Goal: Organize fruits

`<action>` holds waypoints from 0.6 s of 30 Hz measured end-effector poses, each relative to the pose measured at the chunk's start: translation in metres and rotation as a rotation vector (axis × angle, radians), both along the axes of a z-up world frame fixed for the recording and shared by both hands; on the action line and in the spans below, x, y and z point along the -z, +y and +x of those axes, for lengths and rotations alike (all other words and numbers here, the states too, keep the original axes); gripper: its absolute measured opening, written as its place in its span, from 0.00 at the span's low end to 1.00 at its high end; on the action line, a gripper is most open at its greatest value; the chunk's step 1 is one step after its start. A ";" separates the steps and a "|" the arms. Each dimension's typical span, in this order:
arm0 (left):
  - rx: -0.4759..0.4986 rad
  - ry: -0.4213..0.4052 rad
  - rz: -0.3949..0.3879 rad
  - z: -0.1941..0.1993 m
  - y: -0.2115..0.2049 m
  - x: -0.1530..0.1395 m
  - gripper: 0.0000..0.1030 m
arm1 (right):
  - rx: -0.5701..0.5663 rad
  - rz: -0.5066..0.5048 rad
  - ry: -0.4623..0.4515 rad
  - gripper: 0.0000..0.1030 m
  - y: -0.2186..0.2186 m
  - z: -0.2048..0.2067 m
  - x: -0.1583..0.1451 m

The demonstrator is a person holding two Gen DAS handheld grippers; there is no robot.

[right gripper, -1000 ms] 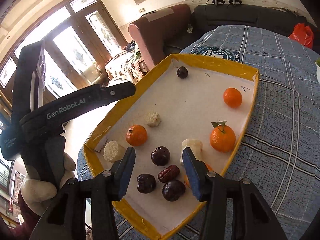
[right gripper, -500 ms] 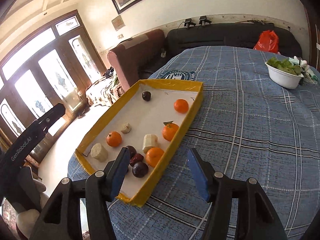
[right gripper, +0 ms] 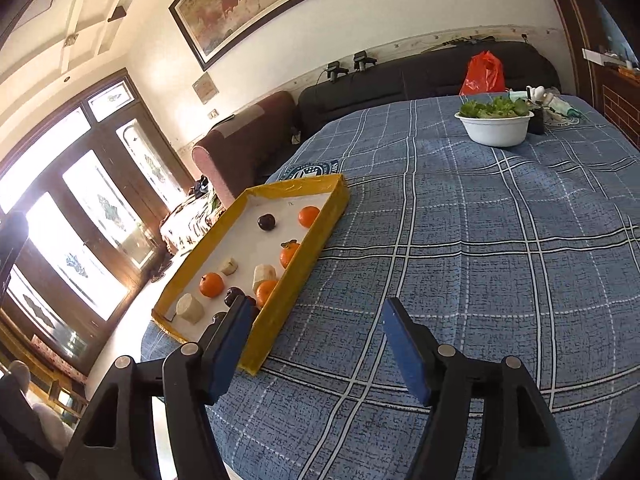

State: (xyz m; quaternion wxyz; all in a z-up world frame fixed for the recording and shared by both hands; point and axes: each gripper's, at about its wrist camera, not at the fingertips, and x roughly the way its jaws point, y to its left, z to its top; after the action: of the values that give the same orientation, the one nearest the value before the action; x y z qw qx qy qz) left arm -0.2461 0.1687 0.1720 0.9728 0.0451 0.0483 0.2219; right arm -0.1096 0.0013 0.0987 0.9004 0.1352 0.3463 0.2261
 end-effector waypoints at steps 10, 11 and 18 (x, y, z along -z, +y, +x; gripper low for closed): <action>0.086 0.284 -0.141 0.048 0.002 0.043 1.00 | 0.072 -0.144 -0.100 0.92 0.004 -0.016 -0.001; 0.094 0.309 -0.155 0.053 0.004 0.047 1.00 | 0.087 -0.160 -0.108 0.94 0.004 -0.016 -0.001; 0.104 0.373 -0.187 0.056 0.011 0.061 1.00 | 0.110 -0.209 -0.094 0.96 0.010 -0.009 0.008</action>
State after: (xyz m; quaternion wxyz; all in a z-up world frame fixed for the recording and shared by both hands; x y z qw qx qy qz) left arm -0.1897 0.1797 0.1113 0.9572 -0.0025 0.2452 0.1538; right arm -0.1182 0.0113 0.0905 0.9359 0.0486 0.3174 0.1450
